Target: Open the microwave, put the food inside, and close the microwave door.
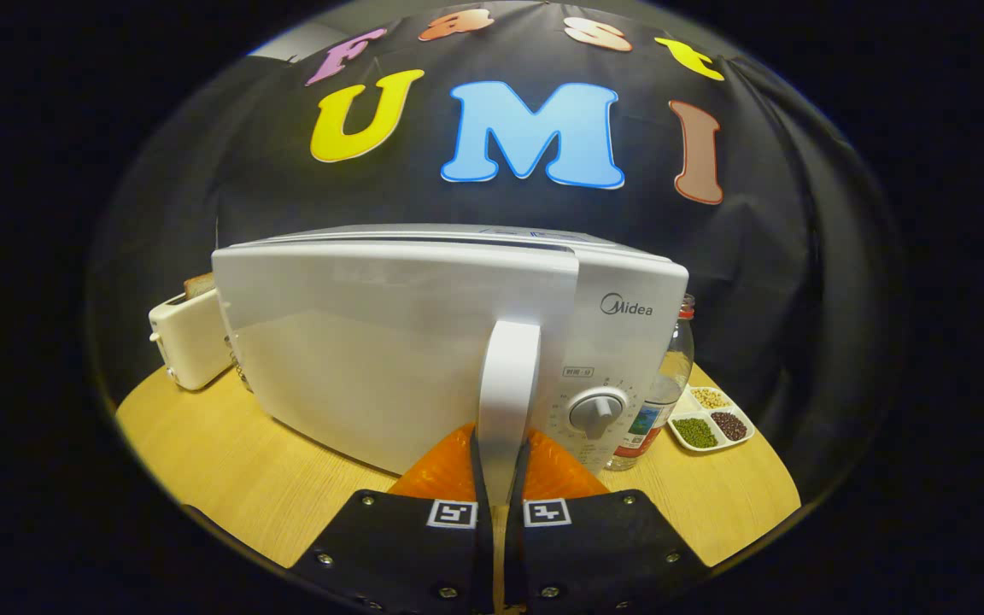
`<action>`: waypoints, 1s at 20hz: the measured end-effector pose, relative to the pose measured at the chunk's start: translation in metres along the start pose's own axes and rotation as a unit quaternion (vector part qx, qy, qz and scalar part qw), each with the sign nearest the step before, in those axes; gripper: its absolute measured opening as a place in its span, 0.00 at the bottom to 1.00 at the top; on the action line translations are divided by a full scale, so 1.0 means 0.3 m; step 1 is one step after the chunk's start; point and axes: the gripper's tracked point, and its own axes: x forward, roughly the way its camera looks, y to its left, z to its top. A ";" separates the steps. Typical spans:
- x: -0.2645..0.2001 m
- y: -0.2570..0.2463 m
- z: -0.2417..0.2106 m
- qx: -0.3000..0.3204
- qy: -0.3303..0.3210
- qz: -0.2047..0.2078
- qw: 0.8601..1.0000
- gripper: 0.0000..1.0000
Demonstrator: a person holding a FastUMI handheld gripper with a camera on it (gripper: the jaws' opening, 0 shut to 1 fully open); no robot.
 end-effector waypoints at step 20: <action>-0.470 0.330 -0.184 0.035 0.031 0.028 0.999 0.22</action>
